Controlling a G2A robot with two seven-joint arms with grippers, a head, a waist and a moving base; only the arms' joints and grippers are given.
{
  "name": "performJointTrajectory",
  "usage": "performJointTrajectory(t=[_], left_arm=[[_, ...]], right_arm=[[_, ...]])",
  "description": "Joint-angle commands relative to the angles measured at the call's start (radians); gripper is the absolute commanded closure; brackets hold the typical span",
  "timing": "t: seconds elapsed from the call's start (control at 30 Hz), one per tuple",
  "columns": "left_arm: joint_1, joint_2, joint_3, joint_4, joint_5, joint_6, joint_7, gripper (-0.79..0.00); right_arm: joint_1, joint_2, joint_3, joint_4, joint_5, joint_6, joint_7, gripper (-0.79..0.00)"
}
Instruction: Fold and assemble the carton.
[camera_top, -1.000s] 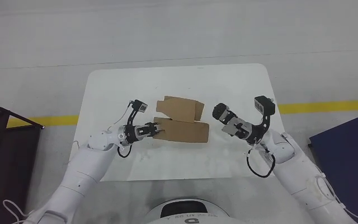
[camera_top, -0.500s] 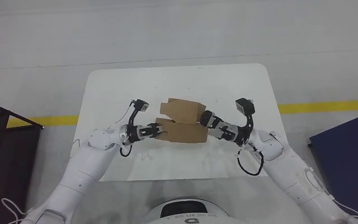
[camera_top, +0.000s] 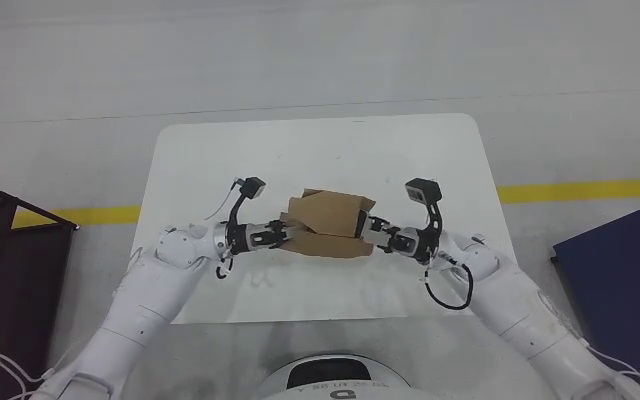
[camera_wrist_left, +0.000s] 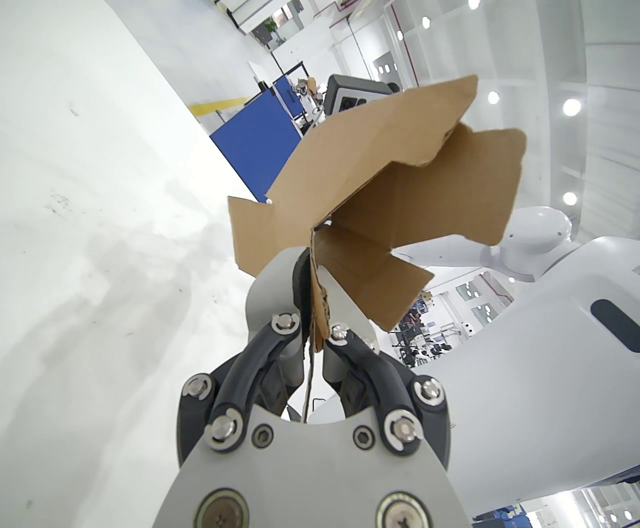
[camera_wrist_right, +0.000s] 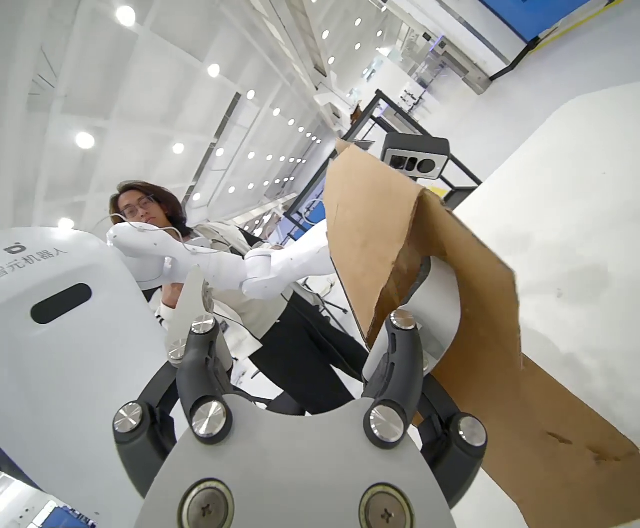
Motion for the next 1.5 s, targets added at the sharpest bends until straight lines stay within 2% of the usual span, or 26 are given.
performJointTrajectory(t=[0.0,0.1,0.13,0.23,0.63,0.97,1.23,1.4,1.47], left_arm=[[-0.002,0.001,-0.001,0.009,0.008,-0.013,0.013,0.0],[-0.008,0.001,-0.002,0.021,0.023,-0.017,0.024,0.0],[-0.011,0.0,-0.002,0.024,0.034,-0.016,0.029,0.0],[-0.012,-0.002,-0.002,0.029,0.041,-0.015,0.054,0.0],[-0.017,-0.004,-0.013,0.05,0.137,-0.014,0.137,0.0],[-0.021,-0.005,-0.016,0.048,0.251,-0.034,0.197,0.0],[-0.03,-0.004,-0.019,0.043,0.28,-0.064,0.21,0.0],[-0.033,-0.002,-0.018,0.036,0.299,-0.071,0.21,0.0],[-0.034,-0.002,-0.015,0.037,0.3,-0.07,0.212,0.0]], right_arm=[[0.006,0.001,-0.011,0.003,0.076,0.001,0.061,-0.57],[0.016,0.004,-0.025,-0.007,0.134,0.03,0.109,-0.459],[0.019,0.005,-0.028,-0.012,0.136,0.039,0.118,-0.379],[0.024,0.01,-0.045,-0.024,0.098,0.059,0.138,-0.317],[0.063,0.008,-0.076,0.023,-0.027,0.029,0.105,-0.32],[0.094,-0.017,-0.094,0.02,-0.243,0.078,-0.036,-0.314],[0.126,-0.035,-0.122,0.048,-0.191,0.086,-0.061,-0.243],[0.147,-0.044,-0.14,0.071,-0.146,0.085,-0.033,-0.237],[0.155,-0.047,-0.147,0.081,-0.126,0.083,-0.019,-0.182]])
